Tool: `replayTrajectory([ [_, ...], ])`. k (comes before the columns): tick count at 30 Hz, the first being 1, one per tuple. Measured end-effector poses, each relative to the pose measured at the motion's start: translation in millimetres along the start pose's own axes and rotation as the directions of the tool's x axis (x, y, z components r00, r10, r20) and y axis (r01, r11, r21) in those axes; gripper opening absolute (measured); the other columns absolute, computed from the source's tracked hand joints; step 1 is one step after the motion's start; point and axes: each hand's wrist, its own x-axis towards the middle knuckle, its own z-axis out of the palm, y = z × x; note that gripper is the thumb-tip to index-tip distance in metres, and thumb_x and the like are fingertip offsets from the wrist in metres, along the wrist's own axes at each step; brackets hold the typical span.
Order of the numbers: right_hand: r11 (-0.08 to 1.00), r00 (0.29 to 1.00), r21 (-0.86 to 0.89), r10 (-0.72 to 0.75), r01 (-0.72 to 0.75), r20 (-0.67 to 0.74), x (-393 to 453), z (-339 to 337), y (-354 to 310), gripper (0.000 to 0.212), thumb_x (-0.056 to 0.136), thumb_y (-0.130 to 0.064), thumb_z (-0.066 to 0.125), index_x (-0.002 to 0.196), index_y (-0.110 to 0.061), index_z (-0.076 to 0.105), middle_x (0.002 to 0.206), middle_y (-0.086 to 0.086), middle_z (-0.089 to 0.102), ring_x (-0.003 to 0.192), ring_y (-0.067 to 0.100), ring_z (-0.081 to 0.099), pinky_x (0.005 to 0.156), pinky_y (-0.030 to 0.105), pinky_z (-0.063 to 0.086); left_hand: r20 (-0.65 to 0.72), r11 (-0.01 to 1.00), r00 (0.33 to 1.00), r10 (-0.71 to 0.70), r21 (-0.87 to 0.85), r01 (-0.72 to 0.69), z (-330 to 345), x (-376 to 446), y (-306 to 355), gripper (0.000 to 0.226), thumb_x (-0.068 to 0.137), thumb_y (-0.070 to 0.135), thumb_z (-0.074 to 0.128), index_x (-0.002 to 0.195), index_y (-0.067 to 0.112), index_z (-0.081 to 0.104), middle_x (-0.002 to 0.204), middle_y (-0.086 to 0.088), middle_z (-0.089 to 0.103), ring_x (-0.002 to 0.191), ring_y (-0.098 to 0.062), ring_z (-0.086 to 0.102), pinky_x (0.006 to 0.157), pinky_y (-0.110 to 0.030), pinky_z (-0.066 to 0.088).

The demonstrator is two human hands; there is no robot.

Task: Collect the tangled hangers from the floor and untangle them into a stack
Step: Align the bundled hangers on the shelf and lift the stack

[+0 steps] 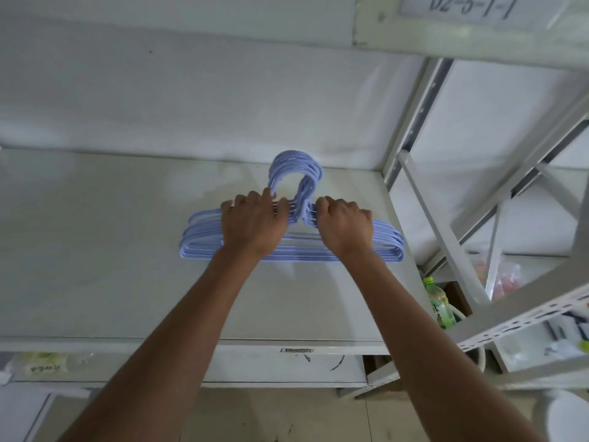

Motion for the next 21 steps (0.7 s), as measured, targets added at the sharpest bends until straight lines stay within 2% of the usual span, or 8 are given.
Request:
replayTrajectory([
  [2, 1.000, 0.999, 0.005, -0.012, 0.011, 0.034, 4, -1, 1, 0.027, 0.103, -0.024, 0.032, 0.107, -0.017, 0.057, 0.113, 0.015, 0.065, 0.111, 0.039, 0.059, 0.089, 0.042, 0.038, 0.028, 0.998, 0.998, 0.065, 0.025, -0.066, 7, 4, 6, 0.035, 0.103, 0.034, 0.033, 0.124, 0.021, 0.057, 0.122, -0.015, 0.063, 0.107, -0.042, 0.062, 0.092, -0.050, 0.044],
  [4, 1.000, 0.999, 0.014, 0.011, -0.012, 0.038, 6, 3, 9, 0.020, 0.101, -0.023, 0.032, 0.097, -0.020, 0.051, 0.101, 0.014, 0.060, 0.107, 0.038, 0.057, 0.084, 0.040, 0.032, 0.079, 0.992, 0.990, 0.120, -0.056, -0.116, 11, 4, -9, 0.043, 0.103, 0.045, 0.027, 0.133, 0.029, 0.053, 0.136, -0.008, 0.058, 0.118, -0.038, 0.056, 0.097, -0.048, 0.042],
  [6, 0.997, 0.998, 0.044, 0.063, -0.064, 0.031, 10, 3, 10, 0.017, 0.099, -0.021, 0.032, 0.090, -0.018, 0.046, 0.090, 0.009, 0.050, 0.103, 0.038, 0.056, 0.082, 0.038, 0.029, 0.120, 0.985, 0.992, 0.025, -0.173, -0.004, 10, 8, -32, 0.053, 0.099, 0.052, 0.024, 0.137, 0.030, 0.054, 0.140, -0.005, 0.057, 0.126, -0.035, 0.052, 0.103, -0.046, 0.039],
  [9, 0.981, 0.990, 0.137, 0.129, -0.134, 0.048, 25, 2, 1, 0.031, 0.100, -0.027, 0.028, 0.099, -0.016, 0.057, 0.101, 0.014, 0.059, 0.109, 0.038, 0.055, 0.092, 0.044, 0.035, 0.119, 0.993, 0.993, -0.016, -0.113, 0.029, 17, 17, -46, 0.046, 0.105, 0.044, 0.029, 0.138, 0.023, 0.053, 0.134, -0.009, 0.061, 0.119, -0.038, 0.057, 0.098, -0.045, 0.041],
  [11, 0.977, 0.994, 0.187, 0.101, -0.107, 0.042, 33, 5, 5, 0.027, 0.100, -0.028, 0.030, 0.096, -0.018, 0.054, 0.103, 0.013, 0.060, 0.107, 0.038, 0.057, 0.089, 0.045, 0.036, 0.107, 0.986, 0.993, 0.049, -0.166, -0.031, 21, 20, -51, 0.039, 0.107, 0.040, 0.030, 0.131, 0.020, 0.054, 0.123, -0.010, 0.066, 0.108, -0.039, 0.063, 0.091, -0.044, 0.044],
  [13, 0.968, 1.000, 0.250, -0.009, 0.014, -0.022, 31, 7, 19, 0.031, 0.103, -0.035, 0.029, 0.094, -0.020, 0.055, 0.096, 0.007, 0.060, 0.096, 0.039, 0.060, 0.079, 0.040, 0.036, 0.030, 0.963, 0.999, 0.042, -0.268, -0.032, 24, 18, -59, 0.038, 0.107, 0.043, 0.027, 0.109, 0.019, 0.056, 0.099, -0.009, 0.072, 0.090, -0.039, 0.067, 0.079, -0.041, 0.047],
  [16, 0.981, 0.973, 0.128, -0.117, 0.144, -0.199, 11, 12, 46, 0.042, 0.106, -0.044, 0.025, 0.089, -0.020, 0.056, 0.082, 0.005, 0.063, 0.078, 0.039, 0.062, 0.066, 0.035, 0.033, -0.120, 0.976, 0.988, 0.099, -0.180, -0.120, 34, 0, -68, 0.047, 0.103, 0.048, 0.020, 0.091, 0.019, 0.055, 0.070, -0.008, 0.069, 0.066, -0.038, 0.065, 0.059, -0.035, 0.040],
  [21, 0.998, 0.941, 0.020, 0.062, -0.059, -0.333, -4, 15, 44, 0.059, 0.101, -0.038, 0.029, 0.063, -0.011, 0.064, 0.052, 0.005, 0.038, 0.049, 0.034, 0.041, 0.055, 0.031, 0.024, -0.109, 0.993, 0.994, -0.012, -0.121, -0.002, 34, 4, -60, 0.072, 0.099, 0.057, 0.018, 0.066, 0.016, 0.067, 0.054, -0.012, 0.059, 0.052, -0.033, 0.049, 0.057, -0.031, 0.031],
])
